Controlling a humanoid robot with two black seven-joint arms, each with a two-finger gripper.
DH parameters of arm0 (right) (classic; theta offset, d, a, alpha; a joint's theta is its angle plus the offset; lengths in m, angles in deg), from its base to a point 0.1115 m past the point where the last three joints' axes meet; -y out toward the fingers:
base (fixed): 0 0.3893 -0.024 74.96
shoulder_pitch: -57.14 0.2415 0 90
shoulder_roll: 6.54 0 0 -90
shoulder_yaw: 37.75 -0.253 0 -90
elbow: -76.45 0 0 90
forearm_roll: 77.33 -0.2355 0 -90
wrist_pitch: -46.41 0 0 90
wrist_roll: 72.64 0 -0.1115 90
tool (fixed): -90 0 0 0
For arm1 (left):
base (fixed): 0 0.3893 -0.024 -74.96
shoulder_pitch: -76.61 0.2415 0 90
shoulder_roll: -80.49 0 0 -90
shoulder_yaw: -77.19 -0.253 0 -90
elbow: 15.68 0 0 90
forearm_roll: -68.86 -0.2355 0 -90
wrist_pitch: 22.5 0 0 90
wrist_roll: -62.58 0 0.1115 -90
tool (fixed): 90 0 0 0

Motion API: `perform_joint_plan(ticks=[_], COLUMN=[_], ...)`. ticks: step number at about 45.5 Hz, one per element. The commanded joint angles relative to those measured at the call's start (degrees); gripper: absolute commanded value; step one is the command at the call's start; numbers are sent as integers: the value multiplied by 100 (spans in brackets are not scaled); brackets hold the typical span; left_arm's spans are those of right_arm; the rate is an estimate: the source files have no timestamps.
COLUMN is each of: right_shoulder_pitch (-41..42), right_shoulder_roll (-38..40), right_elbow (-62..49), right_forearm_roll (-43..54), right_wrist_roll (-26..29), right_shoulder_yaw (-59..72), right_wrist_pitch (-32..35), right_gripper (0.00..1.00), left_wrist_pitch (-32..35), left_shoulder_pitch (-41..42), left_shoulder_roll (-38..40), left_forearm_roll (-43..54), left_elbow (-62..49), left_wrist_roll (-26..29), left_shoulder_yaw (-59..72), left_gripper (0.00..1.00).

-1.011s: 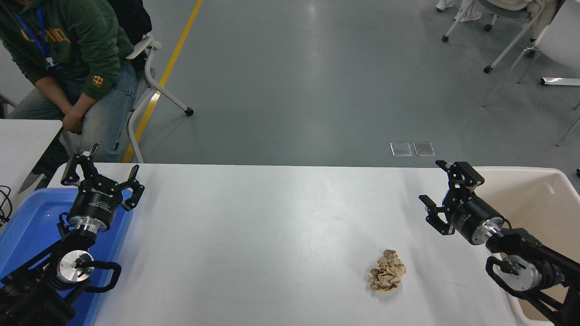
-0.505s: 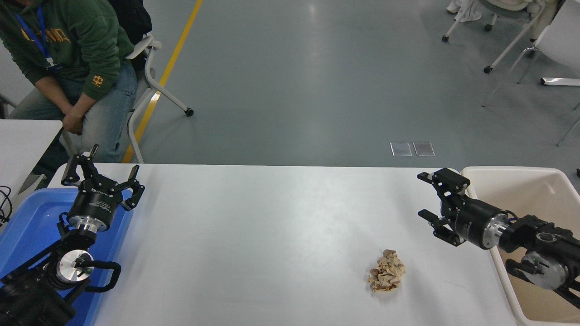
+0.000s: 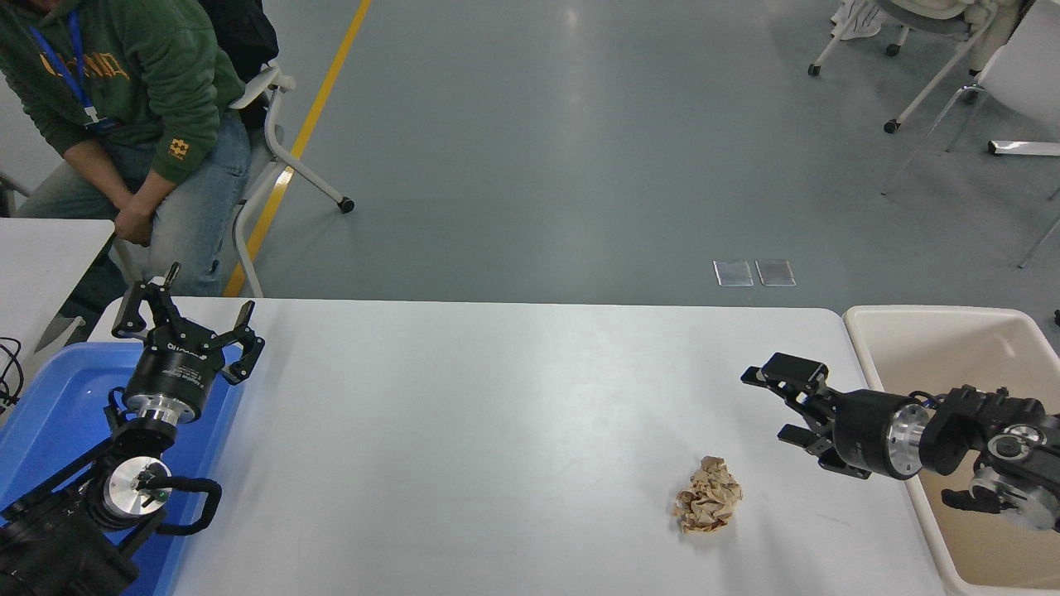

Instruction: Clean the table surface

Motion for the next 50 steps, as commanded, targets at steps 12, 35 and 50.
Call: perform_joint_plan(ticks=[12,35,50], right_shoulder_pitch=[63,115,107], right_shoulder_roll=[-165,-763,-1141], right_elbow=[80,-131,-501], right_forearm_roll=[1425,1636,1645], right_wrist_roll=[155,172,172], right_shoulder_yaw=[999,990,1025], right_wrist_pitch=[122,-238,-256], right_gripper=[100,100,100], left_wrist_pitch=[0,0,0], left_shoulder_pitch=[0,0,0], left_shoulder_roll=[0,0,0], left_forearm_roll=[0,0,0], left_elbow=[0,0,0], left_wrist_roll=[0,0,0], left_shoulder_yaw=[0,0,0], left_gripper=[99,99,99])
